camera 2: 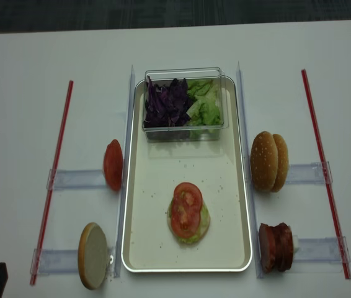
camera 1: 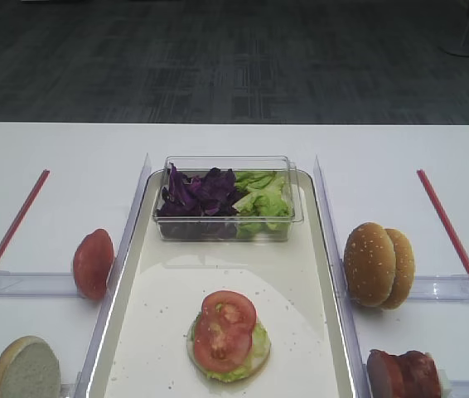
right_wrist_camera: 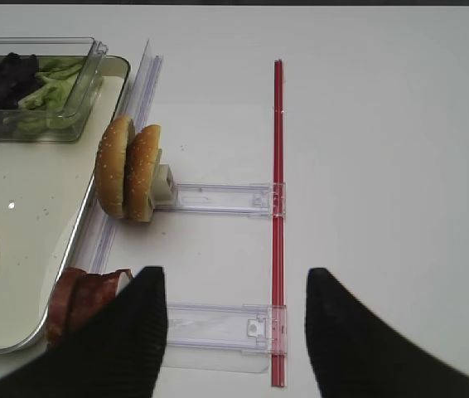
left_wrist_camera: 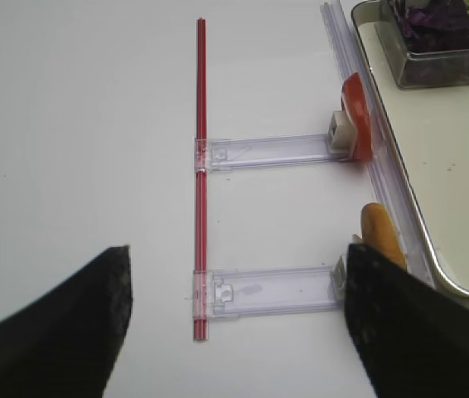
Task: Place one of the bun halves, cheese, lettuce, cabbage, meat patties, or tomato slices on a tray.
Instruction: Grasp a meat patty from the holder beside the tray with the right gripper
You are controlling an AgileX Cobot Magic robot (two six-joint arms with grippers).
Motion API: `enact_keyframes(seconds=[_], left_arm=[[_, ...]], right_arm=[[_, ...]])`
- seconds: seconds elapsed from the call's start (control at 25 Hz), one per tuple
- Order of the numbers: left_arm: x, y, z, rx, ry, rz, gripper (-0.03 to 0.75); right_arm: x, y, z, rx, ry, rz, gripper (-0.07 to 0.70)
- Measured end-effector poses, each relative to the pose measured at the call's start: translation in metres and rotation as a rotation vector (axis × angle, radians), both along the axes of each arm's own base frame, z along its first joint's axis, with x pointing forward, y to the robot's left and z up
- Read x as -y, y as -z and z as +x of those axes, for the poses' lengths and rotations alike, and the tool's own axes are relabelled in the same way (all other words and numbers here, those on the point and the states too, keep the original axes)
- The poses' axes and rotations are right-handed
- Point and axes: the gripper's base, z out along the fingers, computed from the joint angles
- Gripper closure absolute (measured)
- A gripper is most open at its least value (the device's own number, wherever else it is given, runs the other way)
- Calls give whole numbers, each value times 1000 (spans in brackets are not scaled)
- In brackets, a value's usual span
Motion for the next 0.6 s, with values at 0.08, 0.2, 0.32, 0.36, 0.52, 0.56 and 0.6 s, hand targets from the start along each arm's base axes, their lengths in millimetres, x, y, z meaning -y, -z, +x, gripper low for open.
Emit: enact_keyframes(seconds=[0.08,0.2,0.32,0.36,0.52,0.56,0.6], left_arm=[[0,0,0,0,0,0,224],[0,0,0,0,0,0,224],[0,0,0,0,0,0,224],[0,0,0,0,0,0,224],[0,0,0,0,0,0,224],[0,0,0,0,0,0,224],[0,0,0,0,0,0,224]], right_arm=[[0,0,0,0,0,0,221],[0,0,0,0,0,0,221],[0,0,0,0,0,0,221],[0,0,0,0,0,0,221],[0,0,0,0,0,0,221],[0,0,0,0,0,0,221],[0,0,0,0,0,0,221]])
